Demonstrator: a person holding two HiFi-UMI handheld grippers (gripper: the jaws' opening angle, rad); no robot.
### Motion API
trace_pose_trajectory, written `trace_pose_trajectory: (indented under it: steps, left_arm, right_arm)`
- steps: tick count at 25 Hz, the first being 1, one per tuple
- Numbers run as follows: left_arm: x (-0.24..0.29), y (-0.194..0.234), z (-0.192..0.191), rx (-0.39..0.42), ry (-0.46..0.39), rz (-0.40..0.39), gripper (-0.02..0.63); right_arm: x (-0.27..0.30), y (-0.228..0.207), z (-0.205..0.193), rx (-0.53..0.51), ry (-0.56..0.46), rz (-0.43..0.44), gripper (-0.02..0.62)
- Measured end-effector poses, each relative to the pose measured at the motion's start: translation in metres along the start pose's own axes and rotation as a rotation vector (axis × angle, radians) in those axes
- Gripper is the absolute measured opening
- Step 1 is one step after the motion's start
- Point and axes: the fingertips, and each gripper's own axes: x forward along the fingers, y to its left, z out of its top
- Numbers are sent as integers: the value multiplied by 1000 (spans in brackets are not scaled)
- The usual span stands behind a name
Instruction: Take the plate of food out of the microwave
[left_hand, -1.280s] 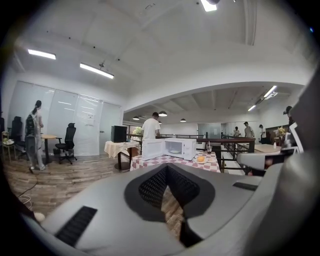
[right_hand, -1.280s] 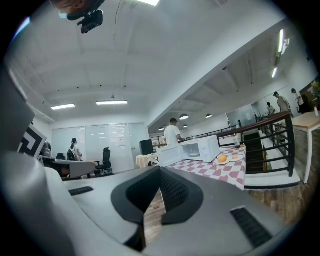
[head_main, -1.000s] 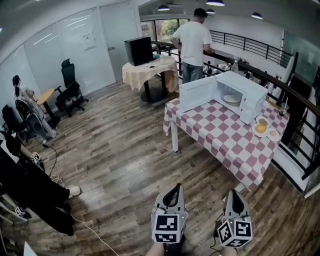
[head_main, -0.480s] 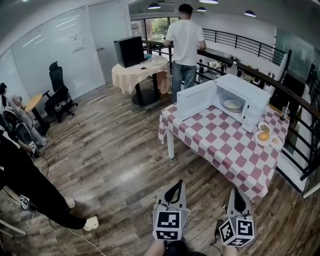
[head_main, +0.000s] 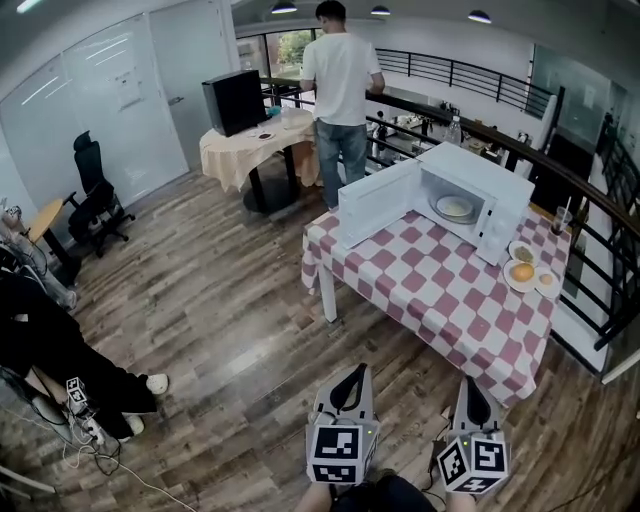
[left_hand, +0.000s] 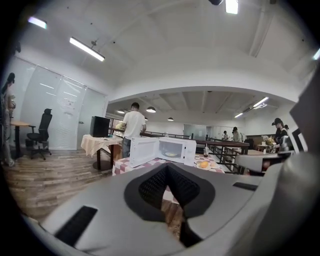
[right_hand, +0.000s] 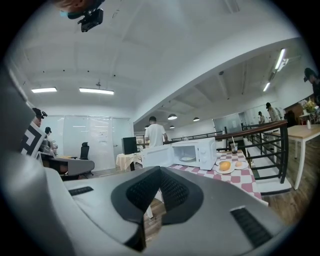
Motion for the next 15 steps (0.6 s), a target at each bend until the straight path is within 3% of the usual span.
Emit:
trace_pose_trajectory:
  steps: [15]
  left_arm:
    - [88,17,8,0,14,29,12]
  right_arm:
    - [95,-27,2,27,28,29,-8]
